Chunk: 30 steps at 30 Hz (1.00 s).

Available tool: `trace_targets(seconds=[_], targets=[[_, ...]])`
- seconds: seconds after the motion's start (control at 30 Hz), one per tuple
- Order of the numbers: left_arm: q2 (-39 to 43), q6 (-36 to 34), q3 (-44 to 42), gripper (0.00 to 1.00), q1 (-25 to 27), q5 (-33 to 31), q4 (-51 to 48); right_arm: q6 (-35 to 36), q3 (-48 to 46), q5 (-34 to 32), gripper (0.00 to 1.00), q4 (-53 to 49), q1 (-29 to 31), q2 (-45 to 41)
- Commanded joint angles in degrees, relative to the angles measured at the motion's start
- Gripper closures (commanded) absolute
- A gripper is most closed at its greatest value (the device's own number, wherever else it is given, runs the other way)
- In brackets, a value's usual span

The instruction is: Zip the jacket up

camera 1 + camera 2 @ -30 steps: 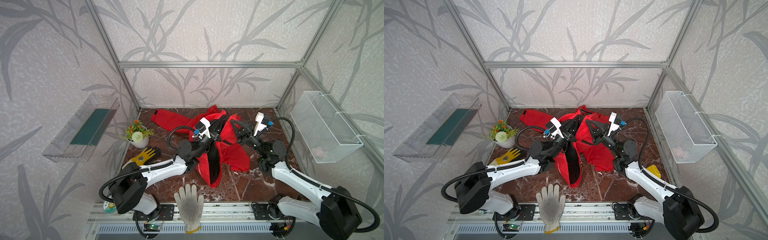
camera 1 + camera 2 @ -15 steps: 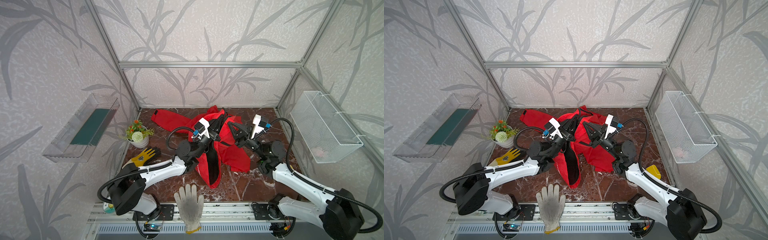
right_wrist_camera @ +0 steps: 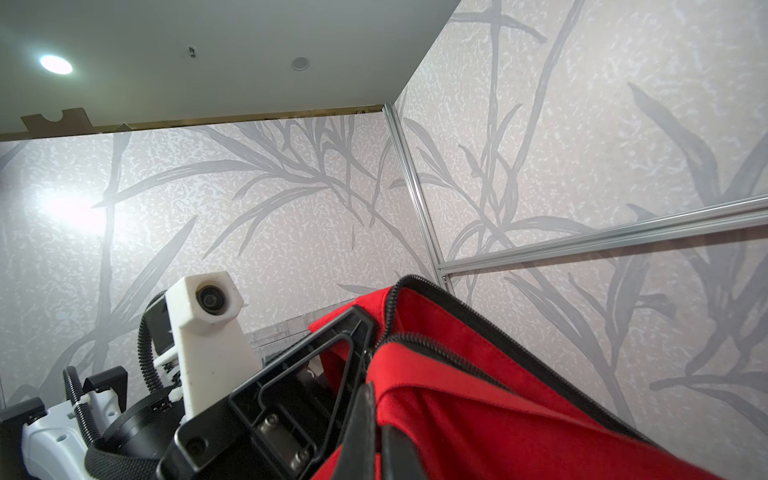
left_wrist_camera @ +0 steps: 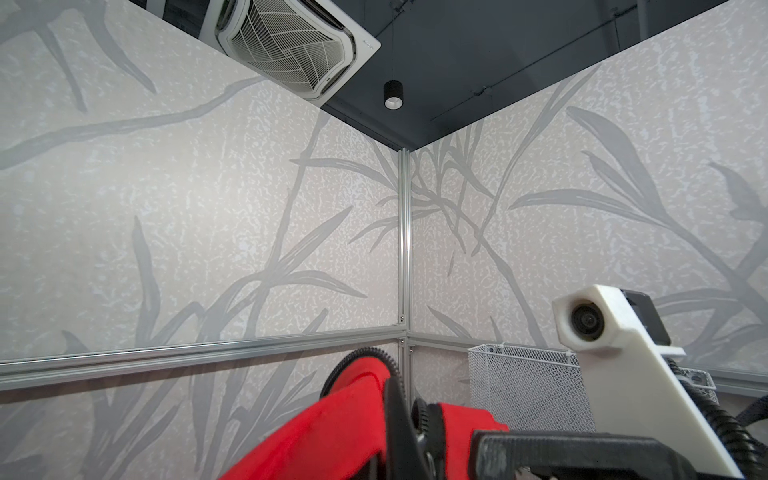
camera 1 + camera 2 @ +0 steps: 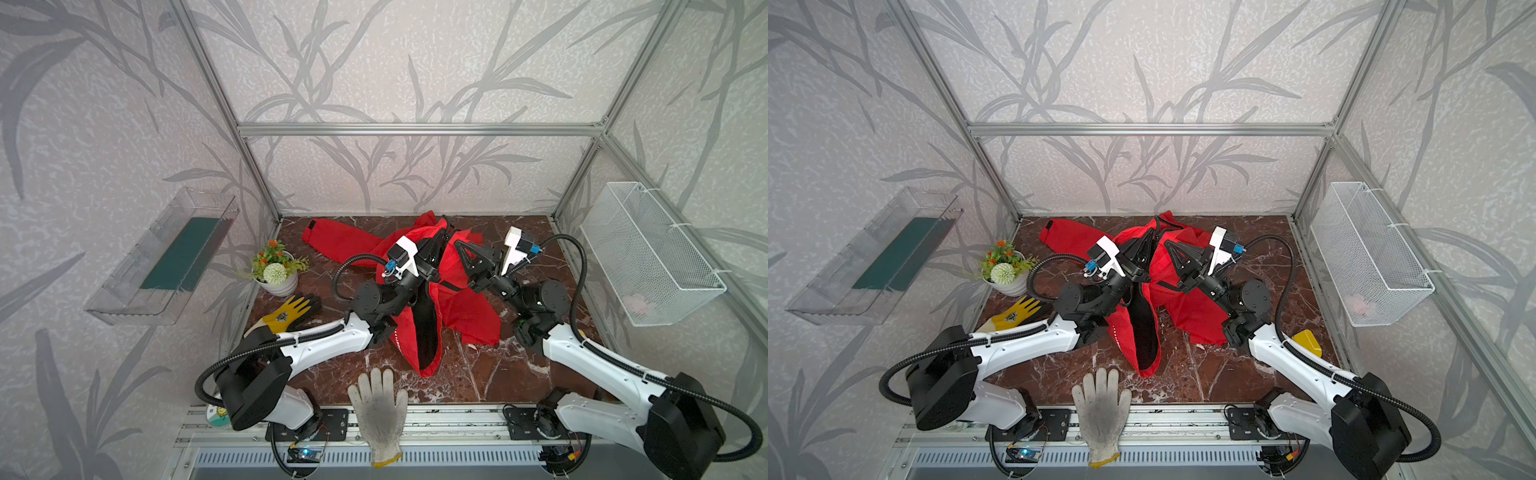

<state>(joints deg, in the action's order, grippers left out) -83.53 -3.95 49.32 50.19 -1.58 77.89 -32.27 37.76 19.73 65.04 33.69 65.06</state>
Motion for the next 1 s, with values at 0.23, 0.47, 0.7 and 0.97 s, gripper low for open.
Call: trace_targets(seconds=[0.23,0.47,0.7,0.97], targets=[[2.17,-1.02,-1.46,1.0,-0.02,-0.5,3.26,-8.4,2.05,-5.14,1.0,15.3,-2.51,0.94],[3.1,-0.3,-2.95,1.0,-0.02,-0.82,3.24,-9.04,3.31,-5.3,1.0,15.32,-3.94,1.28],[3.27,0.45,-2.63,1.0,-0.15,-0.87,-0.89,-9.49,2.66,-5.35,1.0,15.3,-7.79,2.02],[-2.46,17.33,-3.01,1.0,-4.21,-5.46,-13.3,-5.52,-6.93,-8.96,1.0,15.38,-8.4,5.08]])
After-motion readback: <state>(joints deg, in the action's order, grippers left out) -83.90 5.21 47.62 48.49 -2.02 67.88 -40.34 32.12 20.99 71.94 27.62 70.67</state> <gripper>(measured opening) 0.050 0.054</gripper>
